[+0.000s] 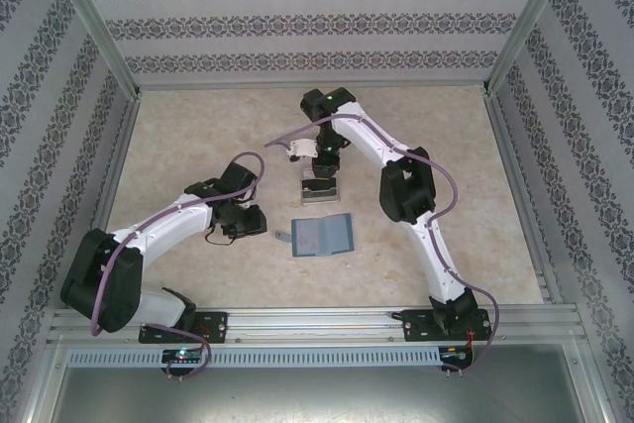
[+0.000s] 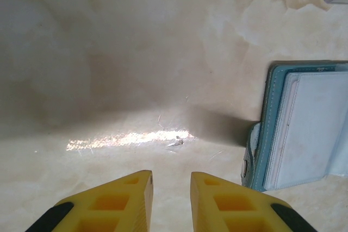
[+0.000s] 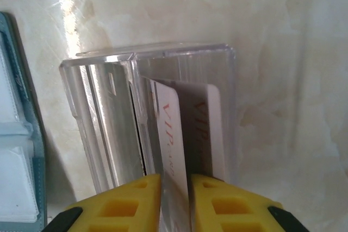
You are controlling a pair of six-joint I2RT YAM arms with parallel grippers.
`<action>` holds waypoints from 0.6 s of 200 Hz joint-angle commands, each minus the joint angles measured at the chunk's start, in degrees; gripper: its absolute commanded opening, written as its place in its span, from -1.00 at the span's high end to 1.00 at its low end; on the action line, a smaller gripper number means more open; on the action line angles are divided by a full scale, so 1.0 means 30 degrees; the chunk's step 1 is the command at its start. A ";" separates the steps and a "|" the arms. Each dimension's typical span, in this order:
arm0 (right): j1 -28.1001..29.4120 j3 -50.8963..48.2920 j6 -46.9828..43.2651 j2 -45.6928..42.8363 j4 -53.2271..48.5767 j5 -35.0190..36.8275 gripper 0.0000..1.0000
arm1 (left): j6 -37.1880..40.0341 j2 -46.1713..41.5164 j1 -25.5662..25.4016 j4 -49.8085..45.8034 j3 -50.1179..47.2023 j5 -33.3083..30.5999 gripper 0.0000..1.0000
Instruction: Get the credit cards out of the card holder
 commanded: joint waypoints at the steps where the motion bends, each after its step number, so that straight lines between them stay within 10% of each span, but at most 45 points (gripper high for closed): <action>1: -0.0256 -0.0306 0.0350 -0.1043 -0.0040 0.0069 0.56 | -0.0063 -0.0222 0.0240 -0.0089 0.0002 0.0087 0.49; 120: -0.0688 -0.1410 0.3167 -0.3889 0.1826 -0.0997 0.47 | 0.0054 0.0075 0.0231 -0.0088 0.0647 0.0541 0.49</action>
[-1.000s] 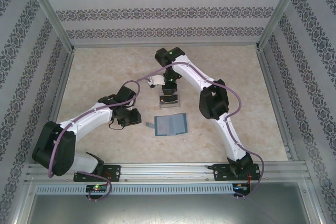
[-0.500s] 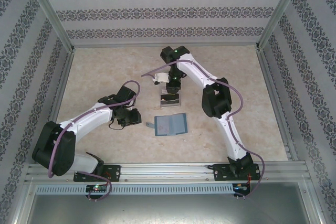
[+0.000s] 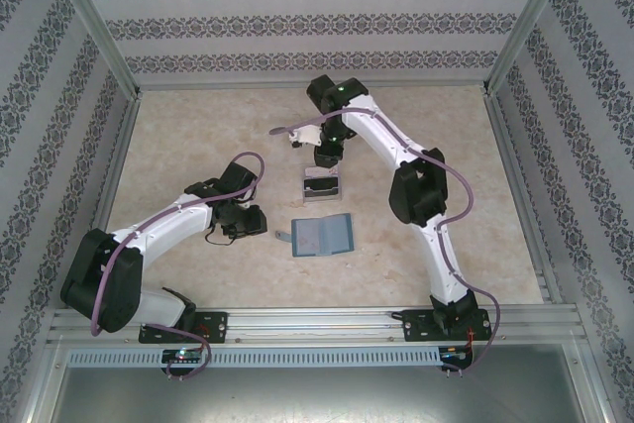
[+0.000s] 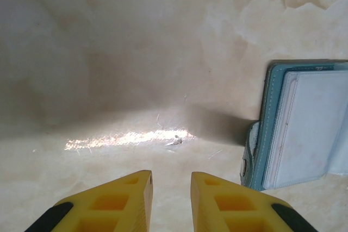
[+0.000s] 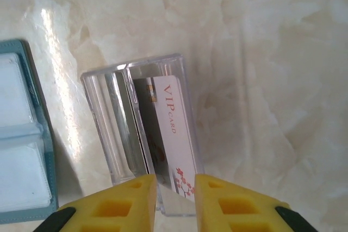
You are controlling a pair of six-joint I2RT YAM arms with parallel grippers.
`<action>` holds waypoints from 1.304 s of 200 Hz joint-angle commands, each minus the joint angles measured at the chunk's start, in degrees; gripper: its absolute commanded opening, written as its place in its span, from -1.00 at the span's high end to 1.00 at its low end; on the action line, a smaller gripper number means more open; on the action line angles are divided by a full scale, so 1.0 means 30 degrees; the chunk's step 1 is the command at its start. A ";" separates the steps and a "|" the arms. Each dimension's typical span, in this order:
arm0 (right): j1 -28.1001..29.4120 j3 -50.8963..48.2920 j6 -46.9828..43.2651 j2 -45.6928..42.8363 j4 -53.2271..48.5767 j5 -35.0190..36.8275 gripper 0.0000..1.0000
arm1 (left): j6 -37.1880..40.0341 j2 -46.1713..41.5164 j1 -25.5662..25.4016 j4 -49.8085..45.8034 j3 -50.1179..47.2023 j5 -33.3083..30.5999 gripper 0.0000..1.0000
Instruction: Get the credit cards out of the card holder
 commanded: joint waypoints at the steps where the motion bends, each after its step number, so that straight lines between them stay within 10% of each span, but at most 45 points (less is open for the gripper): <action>1: -0.0368 -0.0735 0.1848 -0.1571 0.0833 -0.0834 0.47 | 0.0060 0.0091 0.0242 -0.0090 0.0651 0.0434 0.49; 160: 0.0629 -1.8621 2.4066 -1.3364 1.3889 -0.3343 0.51 | 0.1091 0.2303 0.0339 0.0552 0.2748 0.0906 0.49; 261: 0.3808 -2.3329 3.1378 -1.3691 1.7426 -0.4224 0.40 | 0.2342 0.2128 0.2309 0.0070 0.2998 0.1299 0.49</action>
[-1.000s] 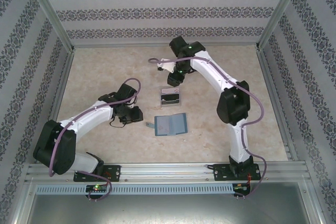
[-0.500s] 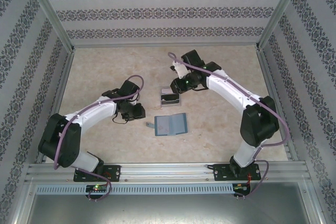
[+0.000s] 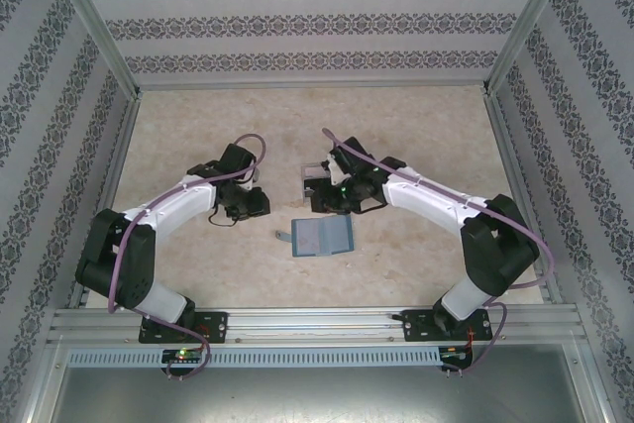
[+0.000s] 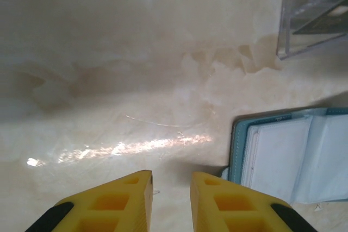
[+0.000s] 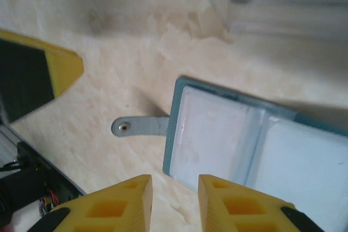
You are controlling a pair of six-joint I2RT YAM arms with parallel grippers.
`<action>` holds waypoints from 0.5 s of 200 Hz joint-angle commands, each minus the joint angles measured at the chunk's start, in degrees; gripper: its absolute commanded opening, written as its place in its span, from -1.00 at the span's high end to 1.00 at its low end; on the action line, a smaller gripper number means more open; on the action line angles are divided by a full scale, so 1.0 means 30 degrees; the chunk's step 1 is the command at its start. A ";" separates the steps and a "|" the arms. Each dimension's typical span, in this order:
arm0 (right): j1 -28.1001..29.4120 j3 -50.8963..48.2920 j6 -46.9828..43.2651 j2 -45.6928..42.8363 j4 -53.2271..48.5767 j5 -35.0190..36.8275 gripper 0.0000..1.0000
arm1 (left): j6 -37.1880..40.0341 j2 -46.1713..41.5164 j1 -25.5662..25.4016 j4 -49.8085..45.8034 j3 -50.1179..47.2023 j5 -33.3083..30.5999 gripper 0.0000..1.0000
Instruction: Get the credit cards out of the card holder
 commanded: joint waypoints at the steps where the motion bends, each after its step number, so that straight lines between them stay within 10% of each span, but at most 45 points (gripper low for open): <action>1: 0.0889 -0.0516 0.2164 0.0163 0.1697 -0.0023 0.40 | 0.0857 -0.0404 0.0696 -0.0244 0.0307 0.0272 0.49; 100: 0.2738 -0.0163 0.3771 0.3518 0.3220 0.0334 0.31 | 0.1512 -0.2005 0.2250 -0.0922 -0.0603 0.0360 0.49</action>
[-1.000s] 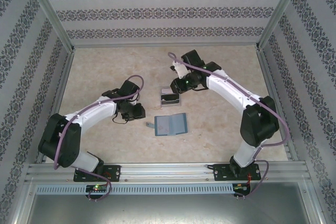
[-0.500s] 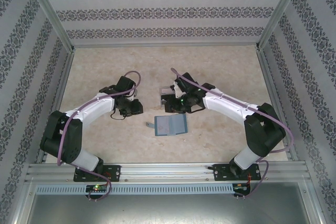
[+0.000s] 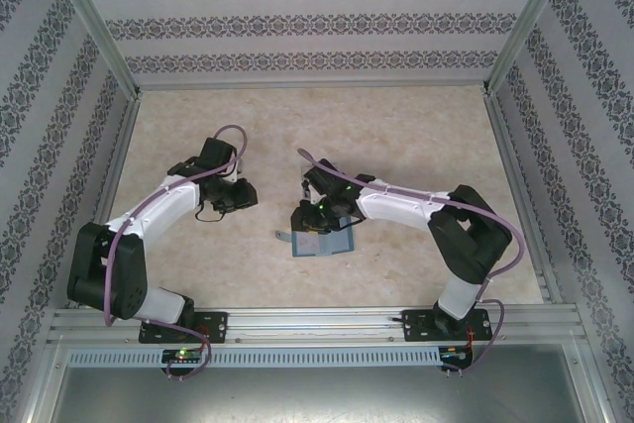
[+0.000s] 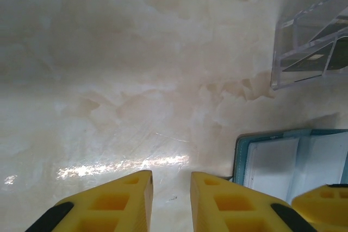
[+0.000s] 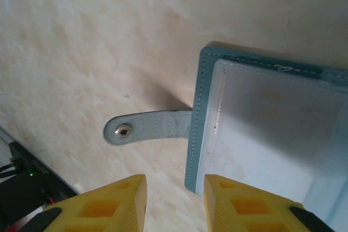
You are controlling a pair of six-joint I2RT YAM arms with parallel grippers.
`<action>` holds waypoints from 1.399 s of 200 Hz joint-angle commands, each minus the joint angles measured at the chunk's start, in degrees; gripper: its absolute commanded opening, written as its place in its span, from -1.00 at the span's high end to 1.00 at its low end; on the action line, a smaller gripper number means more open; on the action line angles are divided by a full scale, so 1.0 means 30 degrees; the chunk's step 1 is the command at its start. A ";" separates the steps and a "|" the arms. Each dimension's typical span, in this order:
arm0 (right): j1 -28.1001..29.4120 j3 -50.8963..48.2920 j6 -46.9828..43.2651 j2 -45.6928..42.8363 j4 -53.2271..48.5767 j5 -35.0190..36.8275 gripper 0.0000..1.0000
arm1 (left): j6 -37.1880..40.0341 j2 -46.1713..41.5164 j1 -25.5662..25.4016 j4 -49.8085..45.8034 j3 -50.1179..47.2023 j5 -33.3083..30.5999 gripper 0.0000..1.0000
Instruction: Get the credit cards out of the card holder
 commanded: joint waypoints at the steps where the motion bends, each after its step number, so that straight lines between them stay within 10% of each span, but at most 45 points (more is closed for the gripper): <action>1: 0.0345 0.0194 0.0648 0.0722 0.0642 0.0220 0.31 | 0.0578 -0.0493 0.0281 -0.0763 -0.0455 0.0073 0.49; 280: 0.1033 0.1709 -0.0754 0.1148 -0.4452 0.4032 0.24 | 0.0171 -0.0014 -0.0548 -0.0691 0.0171 0.0421 0.49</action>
